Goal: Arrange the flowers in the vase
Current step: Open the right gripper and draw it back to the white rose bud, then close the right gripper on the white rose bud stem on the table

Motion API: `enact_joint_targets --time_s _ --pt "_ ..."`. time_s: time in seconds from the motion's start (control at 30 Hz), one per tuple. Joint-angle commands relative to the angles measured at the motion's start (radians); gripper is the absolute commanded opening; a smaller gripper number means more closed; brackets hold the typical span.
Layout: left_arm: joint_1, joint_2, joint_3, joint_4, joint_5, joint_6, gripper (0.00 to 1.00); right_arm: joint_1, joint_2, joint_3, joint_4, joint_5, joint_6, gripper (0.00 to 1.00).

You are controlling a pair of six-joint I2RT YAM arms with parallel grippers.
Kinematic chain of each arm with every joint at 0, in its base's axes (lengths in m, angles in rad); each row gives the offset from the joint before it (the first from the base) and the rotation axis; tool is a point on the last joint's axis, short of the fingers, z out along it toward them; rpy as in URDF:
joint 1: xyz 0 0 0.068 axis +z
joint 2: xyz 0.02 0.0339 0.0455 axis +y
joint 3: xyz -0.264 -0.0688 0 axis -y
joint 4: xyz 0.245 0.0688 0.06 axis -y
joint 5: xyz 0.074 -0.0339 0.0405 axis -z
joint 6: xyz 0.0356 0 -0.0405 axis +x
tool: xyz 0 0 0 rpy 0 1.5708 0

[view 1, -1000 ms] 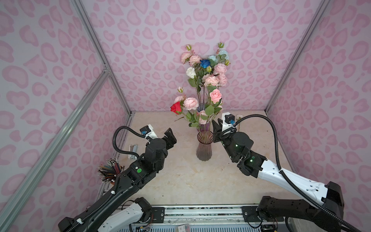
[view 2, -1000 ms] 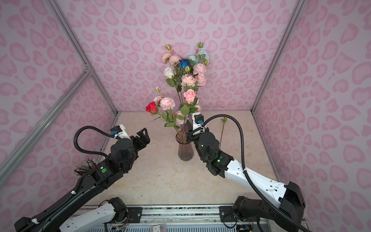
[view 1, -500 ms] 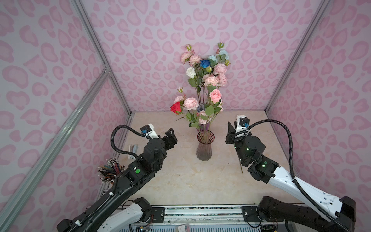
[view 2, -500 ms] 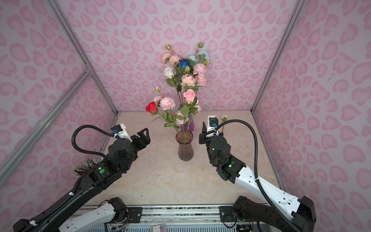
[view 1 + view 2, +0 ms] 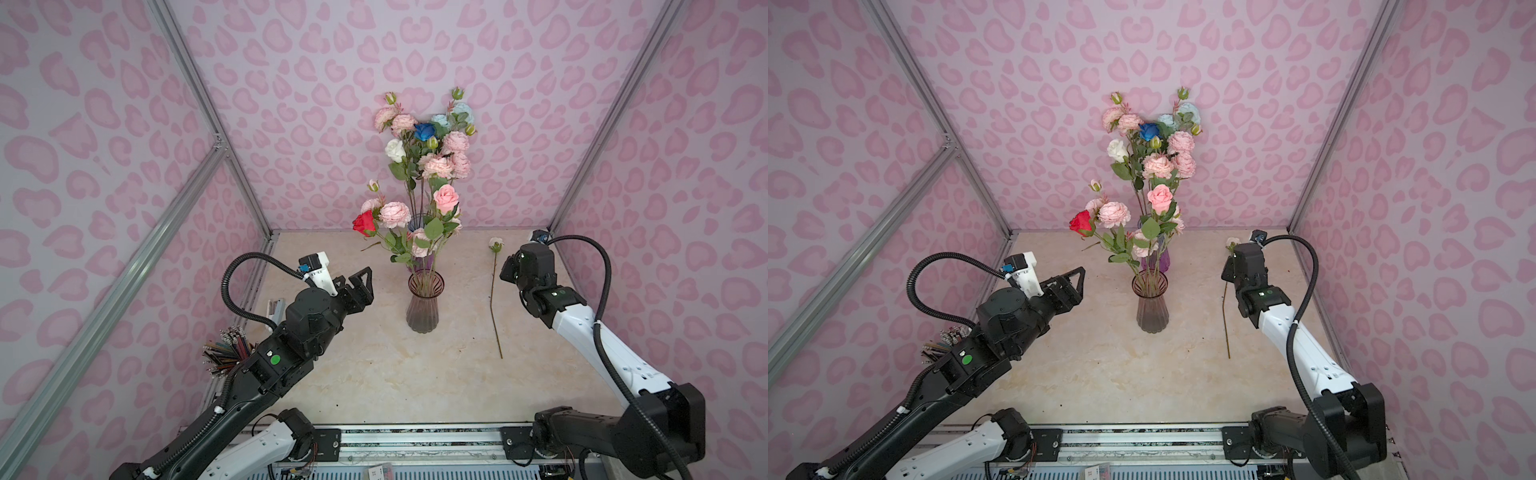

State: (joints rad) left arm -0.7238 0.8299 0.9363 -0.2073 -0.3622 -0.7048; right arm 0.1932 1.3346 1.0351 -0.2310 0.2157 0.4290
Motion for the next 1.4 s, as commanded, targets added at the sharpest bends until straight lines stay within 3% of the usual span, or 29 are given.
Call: enact_joint_targets --time_s 0.0,0.13,0.37,0.53,0.8,1.07,1.37 --pt "-0.002 0.000 0.009 0.036 0.032 0.022 0.83 -0.033 0.091 0.053 -0.110 -0.070 0.026 0.34" --pt "-0.002 0.005 0.012 0.037 0.041 0.027 0.83 -0.103 0.256 0.130 -0.107 -0.146 0.035 0.36" --pt "-0.007 0.001 0.007 0.074 0.105 0.062 0.83 -0.140 0.572 0.404 -0.269 -0.273 0.003 0.37" --pt "-0.009 0.009 0.004 0.081 0.117 0.065 0.83 -0.147 0.733 0.545 -0.348 -0.265 -0.007 0.37" --pt "-0.010 0.027 0.008 0.077 0.127 0.064 0.83 -0.147 0.790 0.503 -0.307 -0.268 0.012 0.34" --pt "-0.011 0.030 0.007 0.078 0.119 0.066 0.83 -0.148 0.812 0.516 -0.308 -0.275 -0.006 0.15" --pt "-0.010 0.034 0.007 0.077 0.109 0.070 0.83 -0.140 0.635 0.391 -0.209 -0.279 0.013 0.02"
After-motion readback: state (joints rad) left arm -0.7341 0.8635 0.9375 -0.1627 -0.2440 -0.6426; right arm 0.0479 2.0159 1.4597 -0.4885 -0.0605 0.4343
